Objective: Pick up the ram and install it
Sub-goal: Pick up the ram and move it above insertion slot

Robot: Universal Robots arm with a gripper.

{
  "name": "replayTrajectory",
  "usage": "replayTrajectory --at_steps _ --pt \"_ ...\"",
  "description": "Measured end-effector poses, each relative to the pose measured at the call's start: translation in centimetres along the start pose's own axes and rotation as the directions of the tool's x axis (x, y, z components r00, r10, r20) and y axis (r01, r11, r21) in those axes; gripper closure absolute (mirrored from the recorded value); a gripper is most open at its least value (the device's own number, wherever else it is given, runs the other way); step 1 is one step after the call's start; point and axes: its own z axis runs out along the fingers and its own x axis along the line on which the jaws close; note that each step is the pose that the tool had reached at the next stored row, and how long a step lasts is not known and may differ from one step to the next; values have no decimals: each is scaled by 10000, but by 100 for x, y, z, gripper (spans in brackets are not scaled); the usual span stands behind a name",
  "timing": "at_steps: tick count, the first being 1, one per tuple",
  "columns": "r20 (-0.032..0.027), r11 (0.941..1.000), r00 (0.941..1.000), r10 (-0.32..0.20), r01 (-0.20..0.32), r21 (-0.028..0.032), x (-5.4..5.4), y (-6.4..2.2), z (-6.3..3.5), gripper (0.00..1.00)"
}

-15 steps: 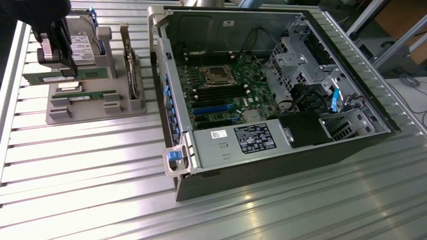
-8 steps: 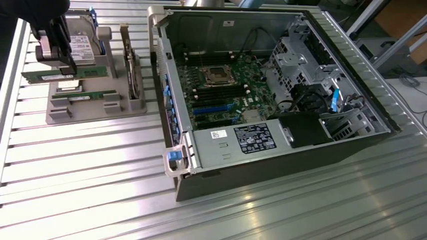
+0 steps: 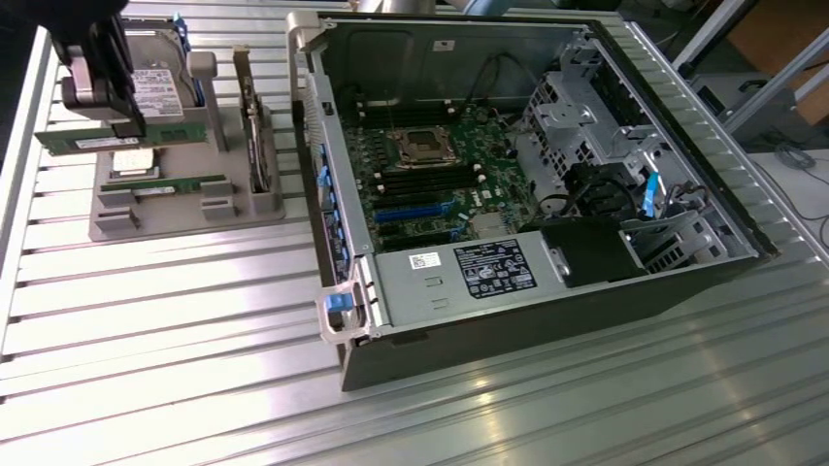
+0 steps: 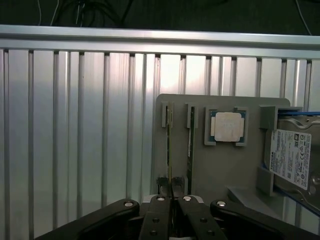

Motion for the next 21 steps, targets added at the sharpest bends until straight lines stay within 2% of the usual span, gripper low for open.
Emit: replayTrajectory --at_steps 21 --pt "0 10000 10000 0 0 0 1 5 -210 88"
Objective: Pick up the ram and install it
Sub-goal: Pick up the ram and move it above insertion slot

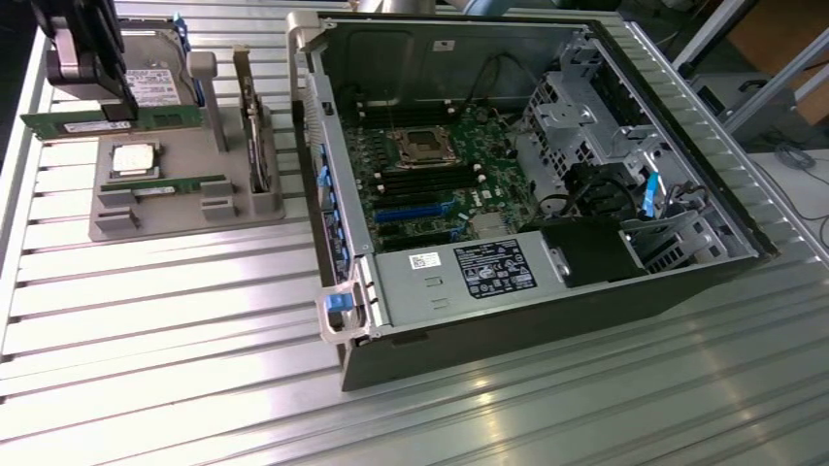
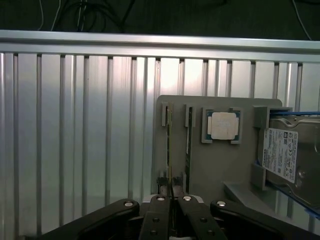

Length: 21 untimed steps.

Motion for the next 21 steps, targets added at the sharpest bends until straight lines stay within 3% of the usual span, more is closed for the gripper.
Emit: replayTrajectory --at_steps 21 --pt "0 10000 10000 0 0 0 1 6 -226 88"
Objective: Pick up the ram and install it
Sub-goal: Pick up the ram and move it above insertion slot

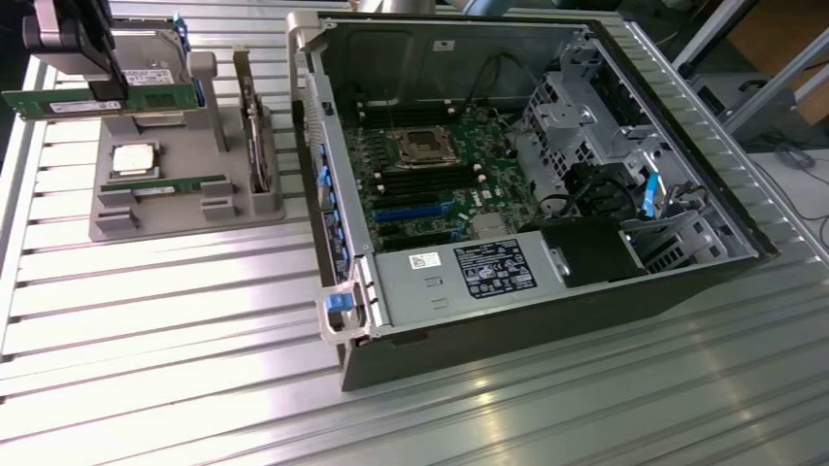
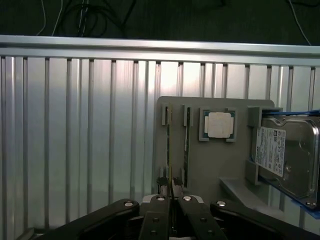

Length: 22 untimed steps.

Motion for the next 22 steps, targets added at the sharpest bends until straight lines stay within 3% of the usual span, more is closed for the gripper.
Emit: replayTrajectory --at_steps 22 --pt "0 10000 10000 -1 1 0 2 4 -225 88"
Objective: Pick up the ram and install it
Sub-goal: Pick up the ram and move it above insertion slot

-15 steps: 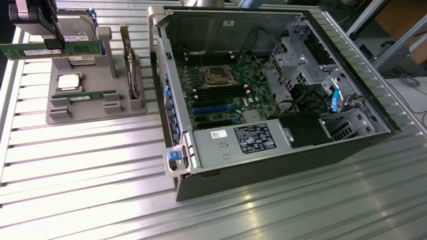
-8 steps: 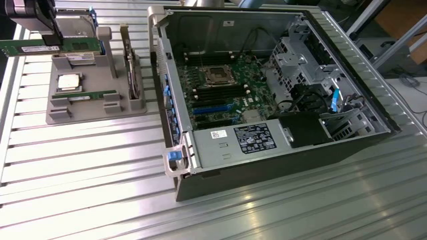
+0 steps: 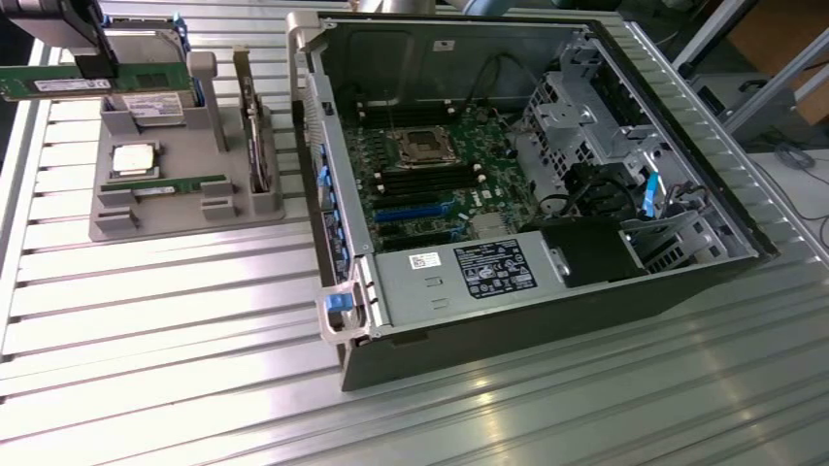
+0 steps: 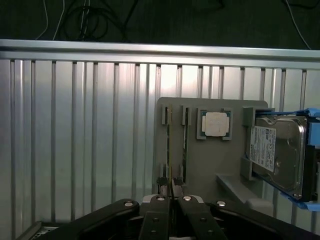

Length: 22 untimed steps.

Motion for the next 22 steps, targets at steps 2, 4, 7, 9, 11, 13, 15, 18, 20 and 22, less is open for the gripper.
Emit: replayTrajectory --at_steps 2,4,7,9,11,13,15,18,20,22 --pt "1 10000 10000 1 -1 1 0 1 -36 88" --pt "1 10000 10000 2 -2 1 0 -1 -50 88" --pt "0 10000 10000 0 0 0 0 -1 -50 88" --pt "0 10000 10000 0 0 0 0 -4 -51 88" --pt "0 10000 10000 1 -1 0 2 -43 -52 88" --pt "0 10000 10000 0 0 0 4 -97 -52 88" --pt "0 10000 10000 1 -1 1 5 -145 -53 88" --pt "-5 10000 10000 0 0 0 8 -217 -55 88" --pt "-7 10000 10000 1 -1 1 10 -263 -56 88" --pt "-9 10000 10000 1 -1 0 11 -291 -57 88"
